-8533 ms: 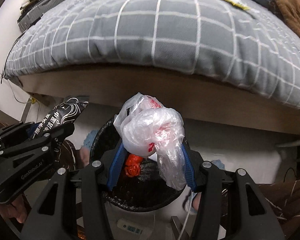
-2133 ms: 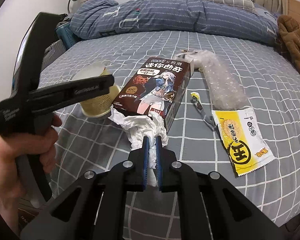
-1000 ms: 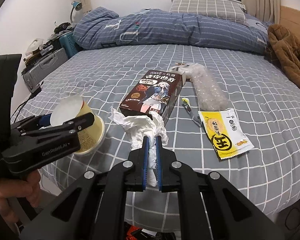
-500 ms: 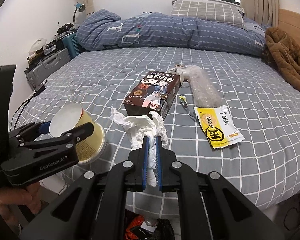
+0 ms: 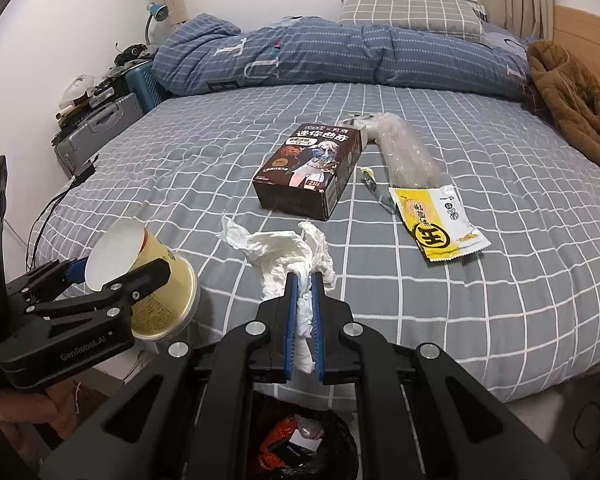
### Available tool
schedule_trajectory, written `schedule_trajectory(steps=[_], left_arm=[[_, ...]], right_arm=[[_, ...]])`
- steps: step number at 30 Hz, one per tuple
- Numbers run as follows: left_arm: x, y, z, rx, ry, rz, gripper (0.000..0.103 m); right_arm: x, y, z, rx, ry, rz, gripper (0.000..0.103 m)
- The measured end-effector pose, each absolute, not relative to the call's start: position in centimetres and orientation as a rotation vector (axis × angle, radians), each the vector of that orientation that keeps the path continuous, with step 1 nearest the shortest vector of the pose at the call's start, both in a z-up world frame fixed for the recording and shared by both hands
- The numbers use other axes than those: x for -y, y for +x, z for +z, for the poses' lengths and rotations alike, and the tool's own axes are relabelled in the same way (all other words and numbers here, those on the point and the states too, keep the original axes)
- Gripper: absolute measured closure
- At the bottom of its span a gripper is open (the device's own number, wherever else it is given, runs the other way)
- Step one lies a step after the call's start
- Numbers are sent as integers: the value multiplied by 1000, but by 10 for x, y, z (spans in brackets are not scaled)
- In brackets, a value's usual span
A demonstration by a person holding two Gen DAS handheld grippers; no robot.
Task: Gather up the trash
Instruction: 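Lift the cup and crumpled tissue and carry them down to the bin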
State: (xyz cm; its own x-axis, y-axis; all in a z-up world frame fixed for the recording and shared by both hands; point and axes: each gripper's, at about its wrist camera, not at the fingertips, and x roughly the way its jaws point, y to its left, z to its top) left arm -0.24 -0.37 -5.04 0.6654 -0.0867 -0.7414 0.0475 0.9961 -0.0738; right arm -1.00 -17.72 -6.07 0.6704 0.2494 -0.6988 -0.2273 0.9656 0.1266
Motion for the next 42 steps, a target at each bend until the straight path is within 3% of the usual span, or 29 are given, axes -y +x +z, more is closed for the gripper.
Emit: schedule_trajectory(steps=[42], left_arm=[[-12,-115,-131,-1057,-95,-37,32]], right_arm=[[173,-107,-130,-989,37,238,96]])
